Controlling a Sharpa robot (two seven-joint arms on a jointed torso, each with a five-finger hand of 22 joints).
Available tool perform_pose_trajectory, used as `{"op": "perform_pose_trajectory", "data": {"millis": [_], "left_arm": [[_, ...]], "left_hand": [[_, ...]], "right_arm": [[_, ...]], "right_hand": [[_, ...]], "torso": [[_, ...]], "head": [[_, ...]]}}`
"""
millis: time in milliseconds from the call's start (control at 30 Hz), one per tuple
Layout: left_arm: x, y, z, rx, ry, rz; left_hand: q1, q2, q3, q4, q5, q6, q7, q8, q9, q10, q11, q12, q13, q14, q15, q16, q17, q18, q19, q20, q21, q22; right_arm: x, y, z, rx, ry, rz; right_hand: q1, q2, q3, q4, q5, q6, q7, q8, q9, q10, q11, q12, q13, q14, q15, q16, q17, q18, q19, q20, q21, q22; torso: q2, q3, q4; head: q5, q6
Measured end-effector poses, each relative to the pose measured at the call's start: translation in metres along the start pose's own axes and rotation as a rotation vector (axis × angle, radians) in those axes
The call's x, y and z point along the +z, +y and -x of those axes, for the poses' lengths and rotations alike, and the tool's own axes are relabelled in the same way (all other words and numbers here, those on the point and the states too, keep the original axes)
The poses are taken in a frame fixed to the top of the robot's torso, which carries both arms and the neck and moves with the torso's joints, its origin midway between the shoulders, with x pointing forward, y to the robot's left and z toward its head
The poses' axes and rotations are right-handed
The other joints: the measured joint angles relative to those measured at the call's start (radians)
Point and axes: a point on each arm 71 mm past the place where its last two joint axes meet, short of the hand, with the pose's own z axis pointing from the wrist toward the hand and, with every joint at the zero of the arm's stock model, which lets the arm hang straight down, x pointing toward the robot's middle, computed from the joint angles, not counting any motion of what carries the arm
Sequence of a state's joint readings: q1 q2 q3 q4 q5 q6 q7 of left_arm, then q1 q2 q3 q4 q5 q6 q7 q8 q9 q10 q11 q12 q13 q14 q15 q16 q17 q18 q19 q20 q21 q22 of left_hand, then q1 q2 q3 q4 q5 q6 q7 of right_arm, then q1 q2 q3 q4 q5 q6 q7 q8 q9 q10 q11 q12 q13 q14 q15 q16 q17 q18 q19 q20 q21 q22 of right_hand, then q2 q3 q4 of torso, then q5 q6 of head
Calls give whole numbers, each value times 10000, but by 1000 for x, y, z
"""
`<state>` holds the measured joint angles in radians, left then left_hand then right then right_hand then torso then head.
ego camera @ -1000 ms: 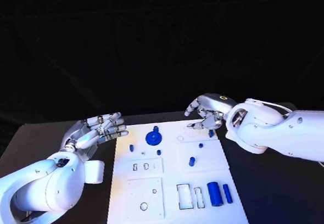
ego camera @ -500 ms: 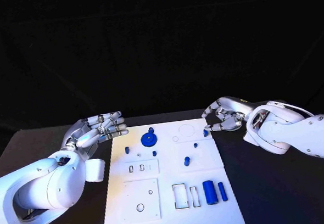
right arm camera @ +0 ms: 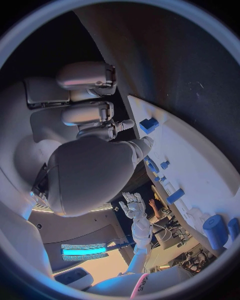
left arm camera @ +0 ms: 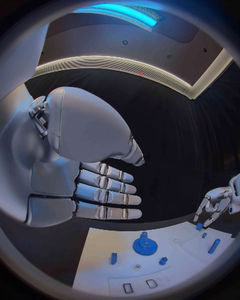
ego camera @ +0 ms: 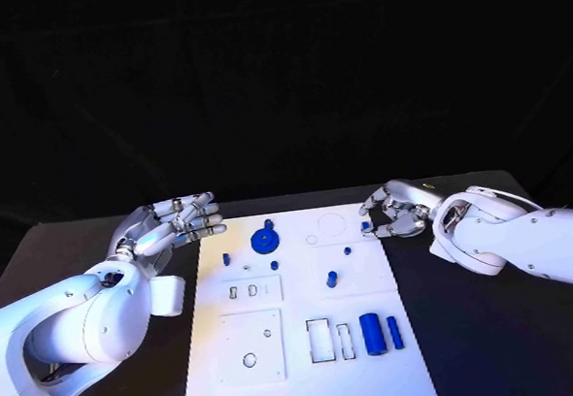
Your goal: Assemble the parts on the task board
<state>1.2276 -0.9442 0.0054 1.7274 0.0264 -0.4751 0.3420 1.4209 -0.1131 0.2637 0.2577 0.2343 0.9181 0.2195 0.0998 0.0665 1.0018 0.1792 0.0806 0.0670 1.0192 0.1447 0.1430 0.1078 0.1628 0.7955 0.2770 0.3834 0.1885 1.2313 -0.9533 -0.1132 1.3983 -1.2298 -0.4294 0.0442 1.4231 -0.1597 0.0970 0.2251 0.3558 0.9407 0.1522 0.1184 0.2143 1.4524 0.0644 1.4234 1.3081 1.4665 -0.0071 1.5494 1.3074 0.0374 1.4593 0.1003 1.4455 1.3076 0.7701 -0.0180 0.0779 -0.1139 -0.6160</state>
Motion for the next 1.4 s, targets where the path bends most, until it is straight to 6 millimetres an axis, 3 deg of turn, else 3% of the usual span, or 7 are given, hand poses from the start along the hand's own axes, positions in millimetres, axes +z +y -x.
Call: {"op": "perform_pose_trajectory", "data": {"millis": [633,1400], "left_arm": [[0,0,0,2,-8,7],[0,0,1,6,-15,22]], "left_hand": [[0,0,27,-27,0,0,0,0,0,0,0,0,0,0,0,0,-2,0,-37,37,0,-1],[0,0,27,-27,0,0,0,0,0,0,-1,-52,0,0,0,0,6,-1,-36,36,40,8]], "right_arm": [[5,-2,-5,-35,118,-63],[4,-5,-8,-68,291,-124]], "right_hand": [[53,53,28,-28,42,155,-6,-38,-9,0,-1,0,-2,0,0,0,-1,0,37,36,-33,-2],[144,145,99,-99,42,470,-65,12,0,65,-7,91,-5,0,-1,39,7,0,37,35,8,4]], "torso": [[22,12,12],[10,-10,22]], "head": [[-50,-65],[-64,-107]]}}
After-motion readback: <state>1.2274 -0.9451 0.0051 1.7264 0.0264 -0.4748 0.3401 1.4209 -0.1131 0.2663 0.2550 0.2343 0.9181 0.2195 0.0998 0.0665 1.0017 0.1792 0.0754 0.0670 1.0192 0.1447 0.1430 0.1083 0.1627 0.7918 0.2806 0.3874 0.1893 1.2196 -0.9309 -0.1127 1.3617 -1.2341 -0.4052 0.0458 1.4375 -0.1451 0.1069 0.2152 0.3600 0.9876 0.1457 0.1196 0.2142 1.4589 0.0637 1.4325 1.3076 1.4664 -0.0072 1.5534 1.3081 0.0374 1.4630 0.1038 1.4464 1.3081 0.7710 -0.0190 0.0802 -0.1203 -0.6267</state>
